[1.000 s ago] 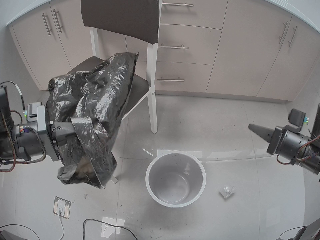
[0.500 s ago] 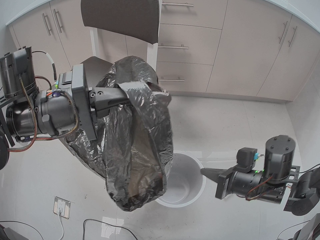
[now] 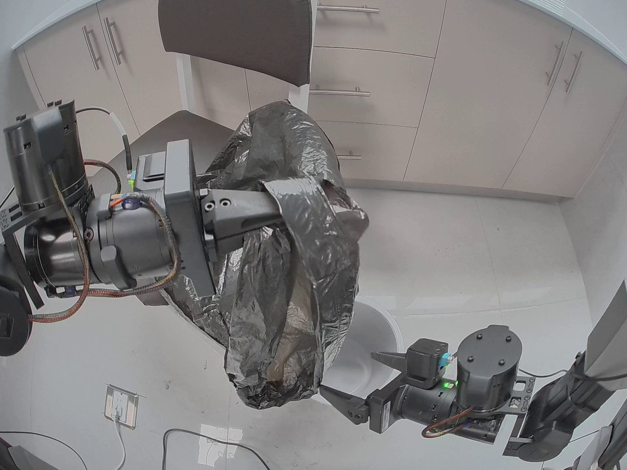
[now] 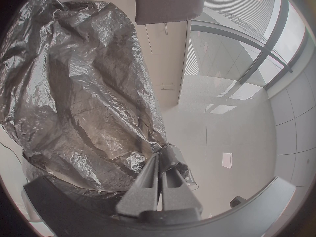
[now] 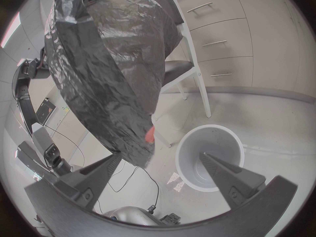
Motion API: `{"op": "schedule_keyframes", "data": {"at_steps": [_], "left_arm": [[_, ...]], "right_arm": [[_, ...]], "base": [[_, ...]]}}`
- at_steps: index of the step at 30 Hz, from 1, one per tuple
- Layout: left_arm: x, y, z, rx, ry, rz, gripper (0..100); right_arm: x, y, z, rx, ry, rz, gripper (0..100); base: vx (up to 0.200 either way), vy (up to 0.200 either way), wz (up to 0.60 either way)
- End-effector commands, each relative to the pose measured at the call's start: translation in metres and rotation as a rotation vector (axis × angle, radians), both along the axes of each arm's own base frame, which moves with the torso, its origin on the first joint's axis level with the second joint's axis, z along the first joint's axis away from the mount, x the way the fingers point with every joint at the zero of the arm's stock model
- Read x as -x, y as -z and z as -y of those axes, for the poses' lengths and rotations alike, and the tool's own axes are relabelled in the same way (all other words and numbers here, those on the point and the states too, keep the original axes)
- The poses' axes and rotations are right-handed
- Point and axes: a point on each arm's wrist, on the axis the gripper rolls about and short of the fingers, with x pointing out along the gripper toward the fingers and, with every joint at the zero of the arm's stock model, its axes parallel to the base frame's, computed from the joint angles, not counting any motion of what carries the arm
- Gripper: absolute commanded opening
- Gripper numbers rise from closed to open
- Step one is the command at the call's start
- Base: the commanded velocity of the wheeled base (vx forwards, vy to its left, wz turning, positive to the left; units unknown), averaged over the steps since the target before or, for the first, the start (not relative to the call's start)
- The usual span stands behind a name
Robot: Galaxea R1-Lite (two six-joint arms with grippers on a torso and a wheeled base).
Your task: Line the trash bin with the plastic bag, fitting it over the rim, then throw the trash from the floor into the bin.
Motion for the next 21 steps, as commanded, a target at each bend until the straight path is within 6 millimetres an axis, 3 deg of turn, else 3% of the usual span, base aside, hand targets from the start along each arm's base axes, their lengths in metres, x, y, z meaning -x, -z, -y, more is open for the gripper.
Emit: {"op": "schedule_keyframes", "data": {"at_steps": [1, 7, 11, 21], "left_arm": [[0.006, 0.004, 0.001, 0.001, 0.017, -0.006, 0], [0.016, -0.005, -0.005, 0.037, 0.014, 0.046, 0], [0.017, -0.006, -0.007, 0.04, 0.012, 0.05, 0], [0.021, -0.004, -0.008, 0.043, 0.019, 0.046, 0]], "right_arm": [[0.007, 0.034, -0.014, 0.056, -0.028, -0.029, 100], [0.021, 0.059, -0.036, 0.042, -0.054, 0.015, 100], [0.028, 0.062, -0.042, 0.041, -0.078, 0.015, 100], [0.006, 0.061, -0.051, 0.009, 0.054, 0.064, 100]], "base": [[0.0, 0.0, 0.0], [0.0, 0.0, 0.0], [0.0, 0.0, 0.0], [0.0, 0.0, 0.0]]}}
